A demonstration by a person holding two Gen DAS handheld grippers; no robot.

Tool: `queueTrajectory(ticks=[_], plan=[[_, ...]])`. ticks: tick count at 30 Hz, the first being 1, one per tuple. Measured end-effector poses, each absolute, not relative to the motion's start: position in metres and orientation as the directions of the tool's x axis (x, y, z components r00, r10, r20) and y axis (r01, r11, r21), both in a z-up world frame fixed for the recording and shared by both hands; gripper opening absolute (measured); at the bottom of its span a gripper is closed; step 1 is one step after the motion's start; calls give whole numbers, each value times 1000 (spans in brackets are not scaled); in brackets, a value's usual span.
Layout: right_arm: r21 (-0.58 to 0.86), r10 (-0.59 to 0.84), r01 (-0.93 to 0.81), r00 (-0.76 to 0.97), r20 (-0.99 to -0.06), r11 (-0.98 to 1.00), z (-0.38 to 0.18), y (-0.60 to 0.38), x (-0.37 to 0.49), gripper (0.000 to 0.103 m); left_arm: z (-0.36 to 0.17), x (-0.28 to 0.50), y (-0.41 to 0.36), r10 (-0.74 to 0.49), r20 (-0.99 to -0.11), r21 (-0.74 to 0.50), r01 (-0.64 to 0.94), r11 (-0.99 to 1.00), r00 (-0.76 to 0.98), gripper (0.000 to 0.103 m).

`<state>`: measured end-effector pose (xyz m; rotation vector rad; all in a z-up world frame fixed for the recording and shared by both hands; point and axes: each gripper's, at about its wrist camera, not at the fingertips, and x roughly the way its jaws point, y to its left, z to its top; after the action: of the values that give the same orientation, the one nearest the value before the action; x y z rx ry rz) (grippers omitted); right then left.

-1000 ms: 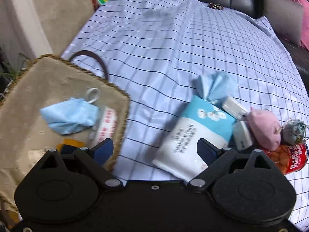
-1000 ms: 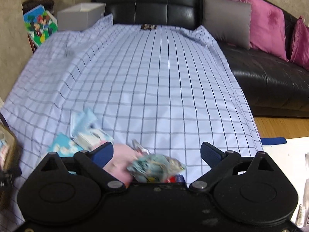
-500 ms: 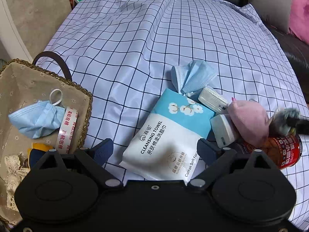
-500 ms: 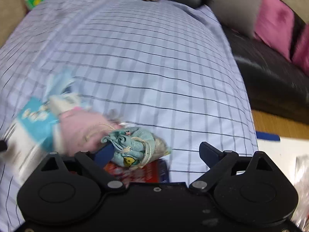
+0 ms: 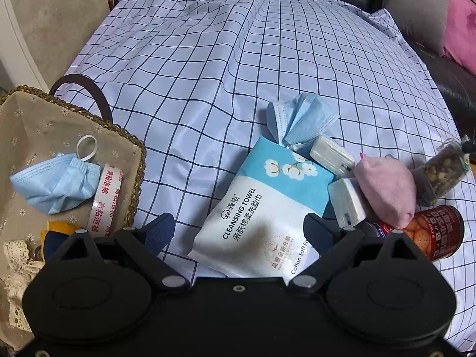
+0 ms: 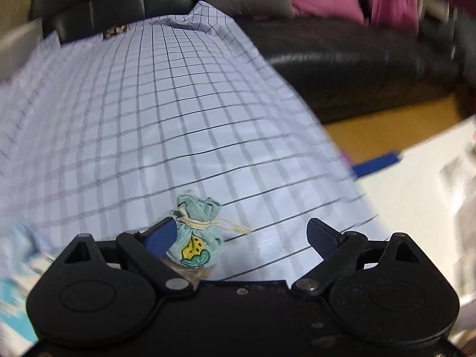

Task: Organize soft objects
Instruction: 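Close the right tool on the nut jar with the teal cloth cap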

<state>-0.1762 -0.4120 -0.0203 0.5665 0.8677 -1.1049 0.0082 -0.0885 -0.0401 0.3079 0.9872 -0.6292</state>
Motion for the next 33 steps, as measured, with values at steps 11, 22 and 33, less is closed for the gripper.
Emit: queueTrajectory(ticks=[11, 22, 33], plan=[[142, -465, 943, 275, -842, 300, -32, -426, -169, 96, -45, 8, -93, -351, -855, -38, 629, 776, 381, 91], [-53, -380, 916, 111, -918, 397, -80, -422, -113, 95, -47, 15, -92, -342, -856, -42, 608, 793, 387, 91], [-54, -373, 867, 155, -915, 495, -63, -413, -109, 47, -48, 12, -98, -355, -859, -54, 622, 781, 370, 91]])
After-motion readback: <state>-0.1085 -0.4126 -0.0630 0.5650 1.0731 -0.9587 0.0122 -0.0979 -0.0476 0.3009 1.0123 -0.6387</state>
